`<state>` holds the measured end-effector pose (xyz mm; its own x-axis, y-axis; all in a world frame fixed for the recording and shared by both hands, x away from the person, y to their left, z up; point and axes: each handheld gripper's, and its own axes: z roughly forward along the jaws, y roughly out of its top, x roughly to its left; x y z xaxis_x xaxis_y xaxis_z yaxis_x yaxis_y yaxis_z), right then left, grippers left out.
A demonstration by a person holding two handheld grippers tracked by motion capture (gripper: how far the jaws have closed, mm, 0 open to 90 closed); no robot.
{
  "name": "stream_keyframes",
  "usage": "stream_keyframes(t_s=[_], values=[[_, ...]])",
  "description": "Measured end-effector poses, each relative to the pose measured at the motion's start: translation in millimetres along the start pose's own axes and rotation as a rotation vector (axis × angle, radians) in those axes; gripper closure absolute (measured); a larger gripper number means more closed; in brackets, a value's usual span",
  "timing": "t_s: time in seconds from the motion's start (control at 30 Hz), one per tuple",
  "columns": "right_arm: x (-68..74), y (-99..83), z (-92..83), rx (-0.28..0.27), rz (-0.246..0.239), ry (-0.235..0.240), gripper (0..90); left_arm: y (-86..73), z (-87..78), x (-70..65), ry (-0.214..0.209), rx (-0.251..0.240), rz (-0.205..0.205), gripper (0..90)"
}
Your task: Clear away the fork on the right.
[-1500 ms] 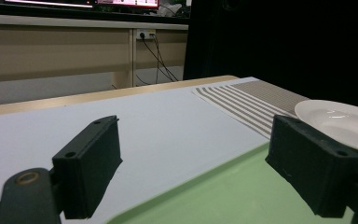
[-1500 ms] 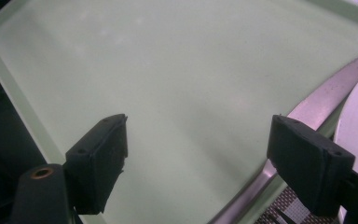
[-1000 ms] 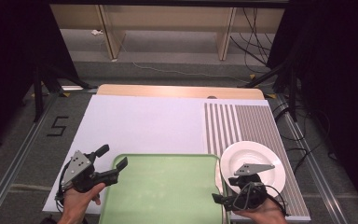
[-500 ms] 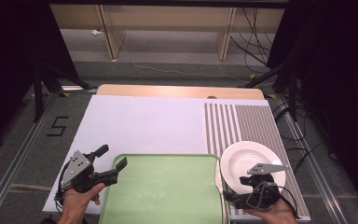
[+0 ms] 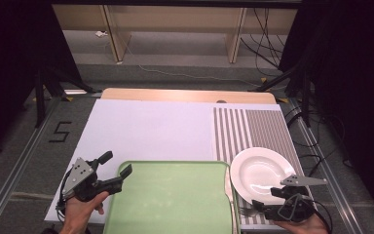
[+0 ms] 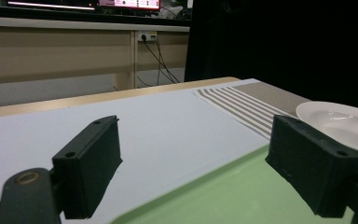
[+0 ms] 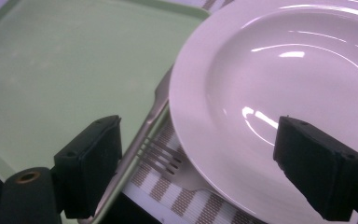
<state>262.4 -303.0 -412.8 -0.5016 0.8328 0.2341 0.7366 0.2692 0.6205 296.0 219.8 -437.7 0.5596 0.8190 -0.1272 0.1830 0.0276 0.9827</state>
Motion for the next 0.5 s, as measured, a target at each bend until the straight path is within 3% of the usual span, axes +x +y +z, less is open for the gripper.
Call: stream_keyframes(t_s=[0.03,0.2,0.23,0.27,0.3,0.33,0.5], values=[[-3.1,-2.0,-0.2,-0.028,-0.015,-0.023,16.3,0.0,0.0,-0.1,0.000,0.000,0.001,16.4],[-14.0,-7.9,-5.1,-0.019,0.005,-0.068,16.4,0.0,0.1,-0.1,0.000,0.000,0.000,16.3],[-18.6,-10.2,-5.1,-0.041,-0.020,-0.076,16.4,0.0,0.0,0.0,0.000,0.000,0.000,16.3],[-15.6,-10.4,-7.6,-0.013,0.053,-0.074,16.4,0.0,0.0,0.1,0.000,0.001,-0.001,16.3],[-16.5,-11.2,-9.4,-0.007,0.061,-0.089,16.5,0.0,0.0,0.1,0.000,0.001,-0.001,16.4],[-22.0,-12.4,-9.4,-0.013,0.016,-0.100,16.5,0.0,0.1,0.0,0.000,0.000,-0.002,16.3],[-28.8,-16.9,-12.4,0.011,0.064,-0.143,16.5,-0.1,0.3,-0.1,0.000,0.000,-0.001,16.4]])
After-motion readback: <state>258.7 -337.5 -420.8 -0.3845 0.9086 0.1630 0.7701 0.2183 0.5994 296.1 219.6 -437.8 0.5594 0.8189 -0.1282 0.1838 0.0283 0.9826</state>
